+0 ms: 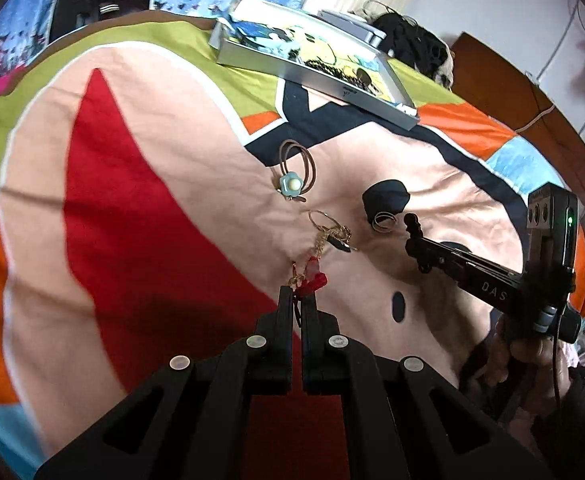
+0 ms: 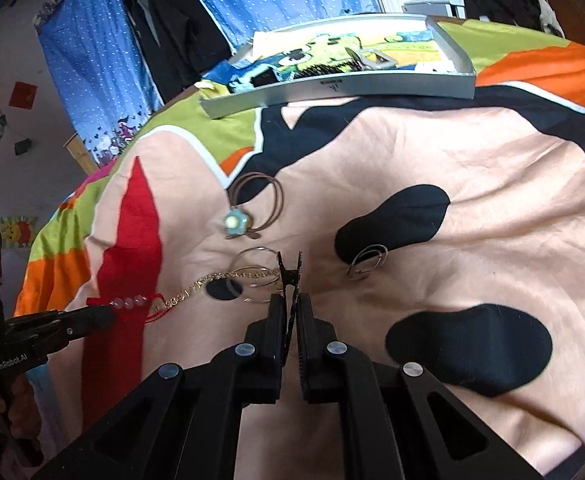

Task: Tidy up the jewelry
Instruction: 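Grasp the red-tasselled gold earring with the left tool while the right tool grasps a small gold earring, then carry both earrings over the white tray and open both tools to drop them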

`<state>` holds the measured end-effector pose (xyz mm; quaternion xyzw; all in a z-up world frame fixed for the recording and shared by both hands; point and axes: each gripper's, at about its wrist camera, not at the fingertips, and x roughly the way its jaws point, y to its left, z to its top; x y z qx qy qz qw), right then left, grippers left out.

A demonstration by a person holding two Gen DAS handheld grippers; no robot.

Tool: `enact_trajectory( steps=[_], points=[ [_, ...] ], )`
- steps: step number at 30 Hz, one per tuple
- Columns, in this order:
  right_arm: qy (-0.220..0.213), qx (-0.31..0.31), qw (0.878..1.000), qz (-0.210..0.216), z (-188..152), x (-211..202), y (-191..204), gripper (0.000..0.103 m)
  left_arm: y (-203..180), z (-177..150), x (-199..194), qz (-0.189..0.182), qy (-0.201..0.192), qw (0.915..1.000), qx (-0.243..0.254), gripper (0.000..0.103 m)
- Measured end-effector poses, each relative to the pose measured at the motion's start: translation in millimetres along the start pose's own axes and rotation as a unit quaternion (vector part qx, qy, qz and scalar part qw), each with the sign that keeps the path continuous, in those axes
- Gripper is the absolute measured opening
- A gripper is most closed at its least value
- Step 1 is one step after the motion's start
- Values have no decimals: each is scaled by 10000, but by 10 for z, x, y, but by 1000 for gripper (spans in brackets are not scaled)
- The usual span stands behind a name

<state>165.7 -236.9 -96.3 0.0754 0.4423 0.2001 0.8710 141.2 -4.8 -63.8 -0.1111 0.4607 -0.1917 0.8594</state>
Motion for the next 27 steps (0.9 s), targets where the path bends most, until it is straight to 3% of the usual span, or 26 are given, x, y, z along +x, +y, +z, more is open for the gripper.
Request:
enact_trajectory(
  steps=[12, 20, 27],
  points=[
    [-378, -100, 9990, 210, -41, -367, 119, 7, -77, -18, -320, 95, -384, 9989, -251, 1],
    [-816, -126, 9964, 214, 198, -414, 38, 7, -207, 407, -185, -51, -603, 9980, -181, 1],
    [-1446, -230, 9891, 140, 856, -354, -252, 7, -319, 1071, 151, -233, -916, 9953, -222, 1]
  ],
)
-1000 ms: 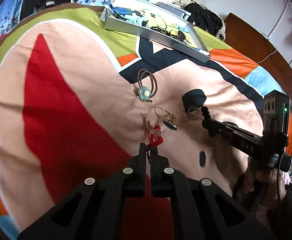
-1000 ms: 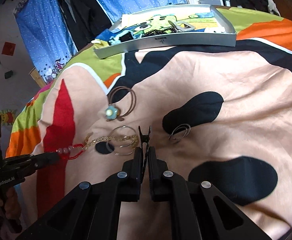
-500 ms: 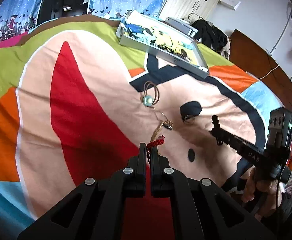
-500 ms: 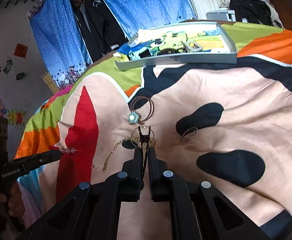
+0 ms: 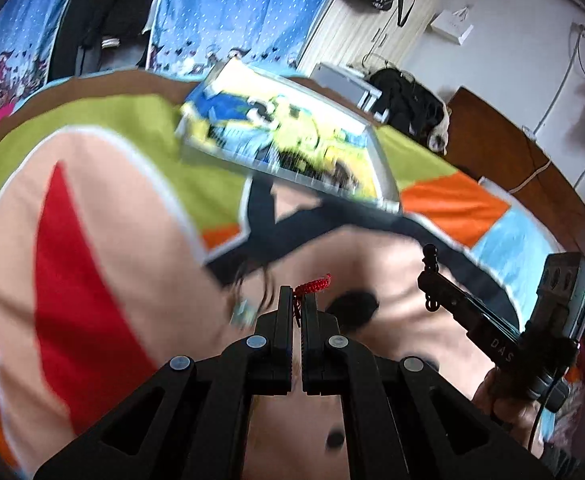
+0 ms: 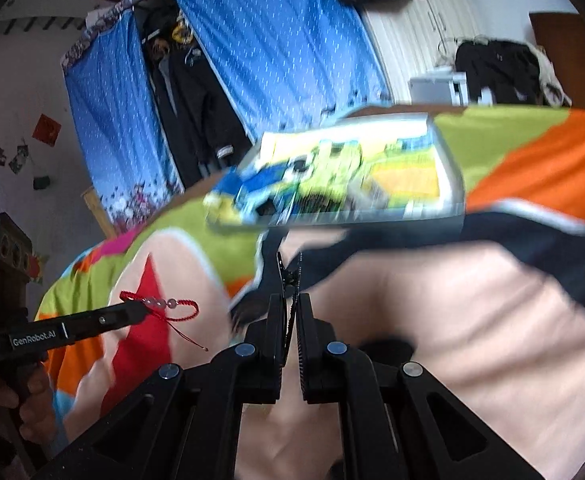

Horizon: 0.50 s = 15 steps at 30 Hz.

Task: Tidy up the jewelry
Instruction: 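Carry both earrings over the white tray and open both tools to drop them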

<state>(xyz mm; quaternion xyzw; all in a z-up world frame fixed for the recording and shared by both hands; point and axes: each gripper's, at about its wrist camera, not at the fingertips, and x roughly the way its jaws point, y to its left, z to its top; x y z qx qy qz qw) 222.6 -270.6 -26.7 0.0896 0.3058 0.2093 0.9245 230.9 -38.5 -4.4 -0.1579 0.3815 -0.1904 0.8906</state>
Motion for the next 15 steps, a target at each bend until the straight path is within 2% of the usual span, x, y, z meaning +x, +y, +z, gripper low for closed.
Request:
enact_trajectory(
  steps=[5, 10, 15],
  points=[
    [-377, 44, 9990, -225, 428, 302, -417, 7, -116, 621, 464, -110, -452, 9989, -45, 1],
    [-501, 340, 9968, -528, 679, 614, -885, 7, -138, 1044, 934, -134, -699, 9974, -98, 1],
    [-289, 600, 9950, -749, 731, 914, -1183, 7, -99, 1342, 1376, 65, -653, 9975, -257, 1]
  ],
)
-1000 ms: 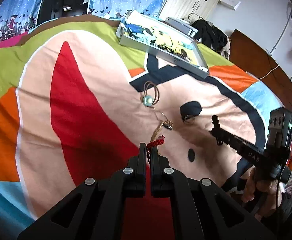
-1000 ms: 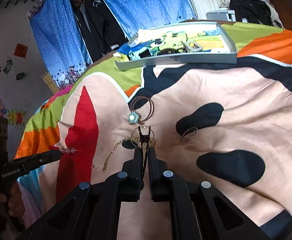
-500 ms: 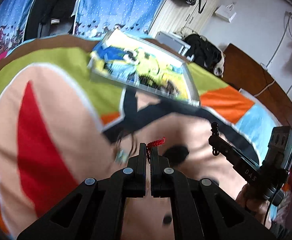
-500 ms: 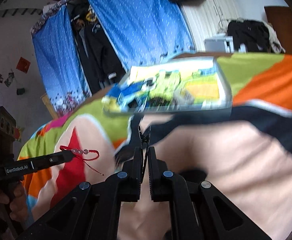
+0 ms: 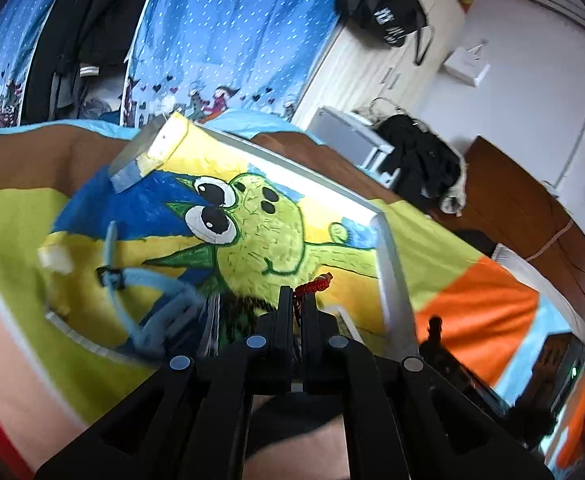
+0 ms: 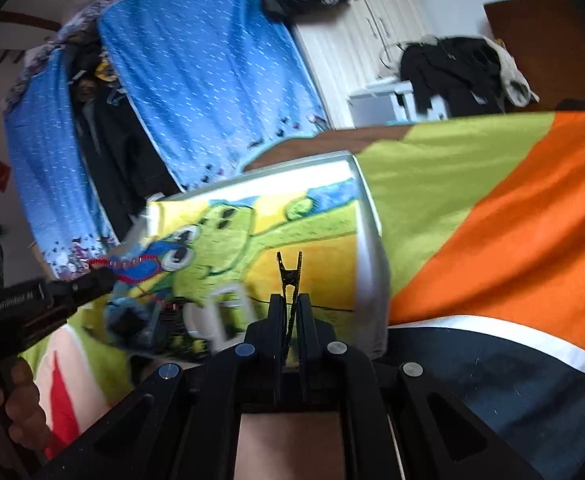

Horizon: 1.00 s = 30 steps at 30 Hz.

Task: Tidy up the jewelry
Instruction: 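Carry both earrings over the white tray and open both tools to drop them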

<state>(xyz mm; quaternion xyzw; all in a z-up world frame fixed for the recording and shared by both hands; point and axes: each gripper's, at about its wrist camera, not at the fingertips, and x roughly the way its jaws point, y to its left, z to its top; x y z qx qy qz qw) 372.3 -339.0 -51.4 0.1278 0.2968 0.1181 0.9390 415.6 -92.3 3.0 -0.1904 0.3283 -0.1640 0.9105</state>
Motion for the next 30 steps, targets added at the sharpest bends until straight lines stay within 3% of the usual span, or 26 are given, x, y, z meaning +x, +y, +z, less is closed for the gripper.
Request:
enact_trajectory(
  steps=[5, 12, 13, 15, 17, 20, 24, 26, 28, 30],
  points=[
    [296, 326, 9990, -122, -52, 207, -142, 7, 109, 15, 350, 234, 404, 9989, -60, 1],
    [484, 218, 9981, -328, -118, 263, -92, 11, 167, -80, 464, 553, 859, 9948, -35, 2],
    [473, 153, 9982, -344, -127, 233, -75, 15, 169, -84, 456, 605, 907, 9940, 0, 3],
    [425, 60, 9982, -413, -120, 168, -44, 25, 135, -100, 409, 678, 950, 9931, 73, 12],
    [336, 17, 9985, -422, -105, 71, -18, 29, 95, -110, 277, 617, 864, 9943, 78, 49],
    [218, -13, 9987, -464, -65, -93, 30, 33, 1, -97, 19, 496, 491, 9975, 78, 70],
    [-53, -108, 9989, -461, 0, -387, 169, 56, -188, -67, -305, 504, 248, 9979, 316, 72],
    [-212, -98, 9993, -295, 38, -574, 254, 77, -280, -79, -540, 482, 49, 9978, 452, 79],
    [-390, -110, 9990, -173, 69, -766, 347, 83, -341, -105, -765, 448, -202, 9976, 493, 91],
    [-516, -217, 9984, -120, 91, -954, 460, 86, -375, -142, -1033, 370, -541, 9967, 482, 93]
  ],
)
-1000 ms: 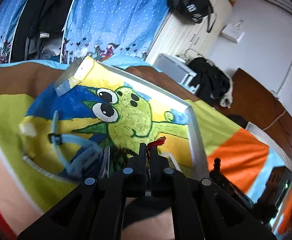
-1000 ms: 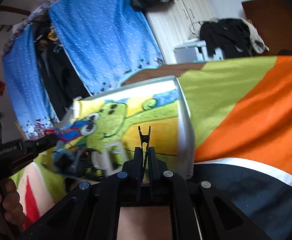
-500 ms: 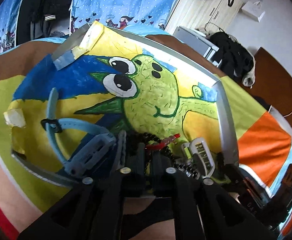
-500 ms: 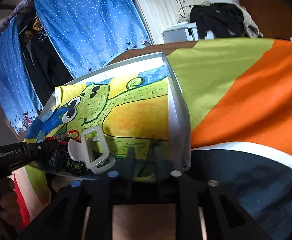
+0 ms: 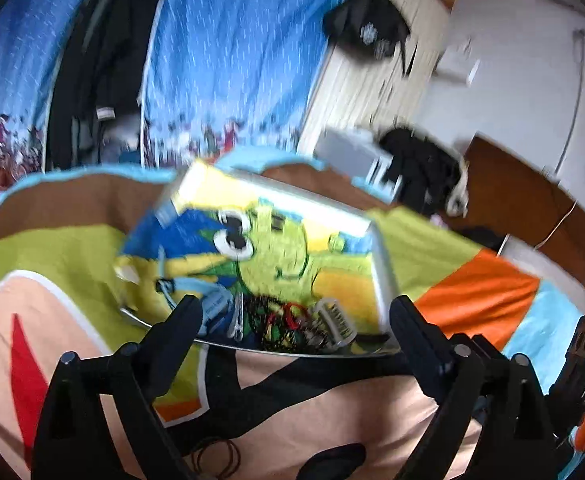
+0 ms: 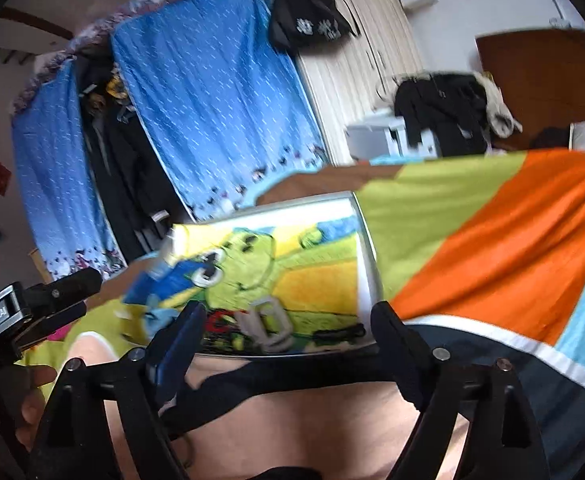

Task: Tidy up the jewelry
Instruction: 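Move both open tools back to the remaining jewelry on the bed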

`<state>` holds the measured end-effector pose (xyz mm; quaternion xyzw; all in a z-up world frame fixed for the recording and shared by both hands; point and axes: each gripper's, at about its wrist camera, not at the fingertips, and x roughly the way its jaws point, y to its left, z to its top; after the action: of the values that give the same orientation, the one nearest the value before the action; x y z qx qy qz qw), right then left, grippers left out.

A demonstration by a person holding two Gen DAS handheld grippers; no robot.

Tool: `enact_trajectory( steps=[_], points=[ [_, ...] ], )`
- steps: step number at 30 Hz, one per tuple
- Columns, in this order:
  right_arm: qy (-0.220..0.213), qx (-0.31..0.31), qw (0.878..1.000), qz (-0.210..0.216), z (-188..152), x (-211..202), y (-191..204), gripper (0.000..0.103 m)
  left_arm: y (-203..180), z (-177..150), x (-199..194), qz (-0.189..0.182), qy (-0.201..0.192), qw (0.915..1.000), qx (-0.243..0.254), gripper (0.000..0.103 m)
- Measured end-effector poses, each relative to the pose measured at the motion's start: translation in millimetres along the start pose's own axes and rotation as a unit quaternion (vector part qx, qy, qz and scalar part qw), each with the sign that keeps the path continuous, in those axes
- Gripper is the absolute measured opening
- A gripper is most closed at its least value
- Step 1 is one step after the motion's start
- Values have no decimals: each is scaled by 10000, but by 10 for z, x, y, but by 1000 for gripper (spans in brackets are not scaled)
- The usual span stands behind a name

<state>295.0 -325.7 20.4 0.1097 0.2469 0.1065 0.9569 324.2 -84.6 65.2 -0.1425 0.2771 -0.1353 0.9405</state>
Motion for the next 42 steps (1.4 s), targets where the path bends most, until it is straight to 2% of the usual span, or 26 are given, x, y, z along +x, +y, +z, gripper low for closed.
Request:
enact_trajectory(
  steps=[2, 7, 13, 20, 25, 29, 34, 38, 42],
  points=[
    [-158, -139, 9998, 39, 40, -191, 120, 94, -14, -4, -203, 35, -136, 9999, 20, 95],
    [-457, -310, 9983, 206, 44, -635, 334, 103, -31, -80, -743, 338, -489, 9980, 225, 97],
    [-771, -547, 9950, 315, -89, -1091, 511, 103, -26, -353, -1307, 621, -802, 9935, 521, 98],
    [-994, -685, 9912, 547, -395, -1550, 681, 103, 32, -772, -1827, 547, -812, 9936, 554, 98],
    [-992, -916, 9901, 380, -755, -1822, 746, 103, 37, -1109, -2120, 728, -885, 9913, 645, 98],
    [-685, -1126, 9912, 137, -960, -1896, 758, 103, 67, -1379, -2159, 735, -617, 9930, 686, 98],
    [-203, -1041, 9944, -14, -1174, -1890, 690, 103, 111, -1709, -2124, 738, -311, 9943, 705, 98],
    [162, -910, 9957, -44, -1270, -1839, 645, 103, 139, -1913, -1998, 709, 175, 9940, 814, 98],
    [520, -807, 9954, -23, -1377, -1751, 610, 103, 152, -2061, -1832, 742, 670, 9888, 1108, 98]
  ],
)
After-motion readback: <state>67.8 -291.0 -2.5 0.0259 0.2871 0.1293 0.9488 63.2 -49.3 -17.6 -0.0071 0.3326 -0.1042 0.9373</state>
